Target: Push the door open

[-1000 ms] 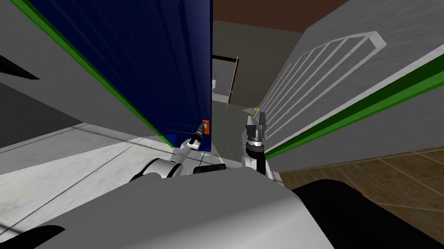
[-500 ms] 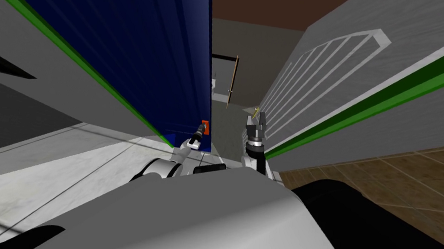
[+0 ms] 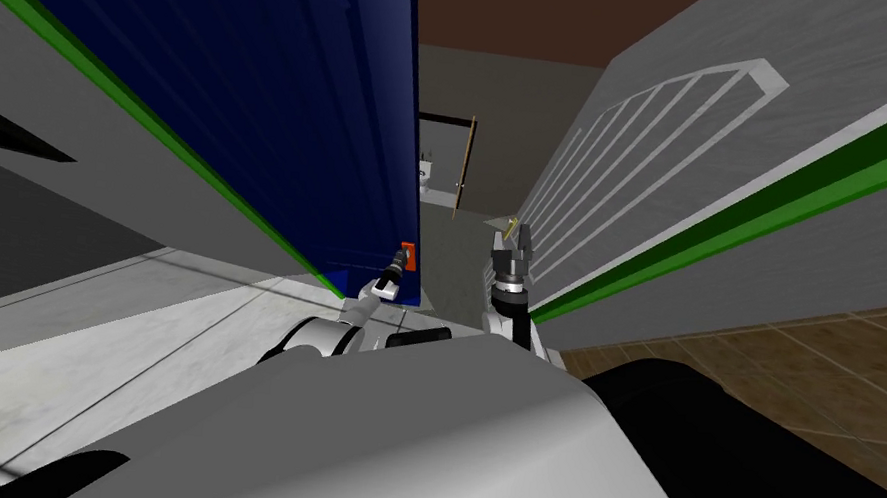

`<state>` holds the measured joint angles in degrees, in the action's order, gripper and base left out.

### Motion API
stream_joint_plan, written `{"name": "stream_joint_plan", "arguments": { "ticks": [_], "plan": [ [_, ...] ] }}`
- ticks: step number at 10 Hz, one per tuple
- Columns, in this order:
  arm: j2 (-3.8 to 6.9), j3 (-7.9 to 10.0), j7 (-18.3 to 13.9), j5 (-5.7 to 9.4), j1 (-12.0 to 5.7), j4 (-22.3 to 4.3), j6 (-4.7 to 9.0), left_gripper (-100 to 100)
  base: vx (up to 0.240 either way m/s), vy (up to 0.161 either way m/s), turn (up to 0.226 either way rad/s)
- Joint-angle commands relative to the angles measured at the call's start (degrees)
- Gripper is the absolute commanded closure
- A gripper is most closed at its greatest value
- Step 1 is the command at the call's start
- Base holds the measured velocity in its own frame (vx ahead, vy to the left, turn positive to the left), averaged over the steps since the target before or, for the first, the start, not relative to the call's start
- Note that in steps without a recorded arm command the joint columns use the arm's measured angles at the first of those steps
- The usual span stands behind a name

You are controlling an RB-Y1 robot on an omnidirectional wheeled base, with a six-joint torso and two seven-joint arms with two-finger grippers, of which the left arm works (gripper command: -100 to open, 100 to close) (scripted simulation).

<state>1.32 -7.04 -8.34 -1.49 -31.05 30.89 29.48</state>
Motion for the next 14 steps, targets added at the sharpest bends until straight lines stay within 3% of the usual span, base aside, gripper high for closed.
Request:
{"name": "stream_joint_plan", "arguments": {
  "ticks": [1, 2, 3, 7, 14],
  "plan": [
    [1.13, 0.86, 0.2, 0.27, 0.24, 1.5, -0.43, 100, 0.146, -0.094, 0.041],
    [1.13, 0.86, 0.2, 0.27, 0.24, 0.4, -0.43, 100, 0.133, -0.073, 0.015],
    [1.13, 0.86, 0.2, 0.27, 0.24, 1.5, -0.43, 100, 0.073, -0.036, 0.000],
    [2.79, 3.51, 1.3, 1.24, 0.51, 1.4, -0.43, 100, 0.148, -0.118, 0.058],
    [4.20, 6.32, 2.4, 2.27, 0.80, 1.3, -0.43, 100, 0.110, -0.101, 0.054]
  ]
}}
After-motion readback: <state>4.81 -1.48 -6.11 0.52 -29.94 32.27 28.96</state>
